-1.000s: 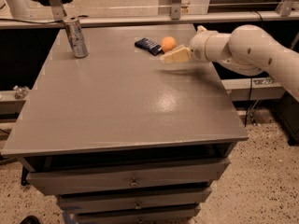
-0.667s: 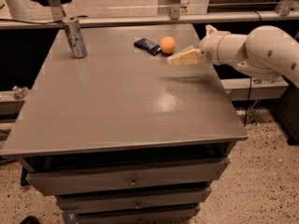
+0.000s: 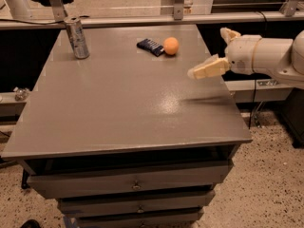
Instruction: Move orange near rxbar blueberry
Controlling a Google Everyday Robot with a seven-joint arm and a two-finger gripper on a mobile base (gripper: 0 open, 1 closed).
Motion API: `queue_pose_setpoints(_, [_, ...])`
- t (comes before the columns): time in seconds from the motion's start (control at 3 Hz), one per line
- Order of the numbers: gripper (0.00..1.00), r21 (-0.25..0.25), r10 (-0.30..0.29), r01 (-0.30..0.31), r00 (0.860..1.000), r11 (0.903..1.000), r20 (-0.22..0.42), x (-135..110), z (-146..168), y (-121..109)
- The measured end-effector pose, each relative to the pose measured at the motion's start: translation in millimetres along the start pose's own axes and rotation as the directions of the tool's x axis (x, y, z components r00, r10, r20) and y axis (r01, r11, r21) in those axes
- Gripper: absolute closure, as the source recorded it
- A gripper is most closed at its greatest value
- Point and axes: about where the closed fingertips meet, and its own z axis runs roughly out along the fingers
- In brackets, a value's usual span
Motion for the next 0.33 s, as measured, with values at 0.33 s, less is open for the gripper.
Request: queue_pose_setpoints(0.33, [0.00,-0.063,-0.001,0.001,1.000,0.9980,-0.001,0.3,0.4,16.6])
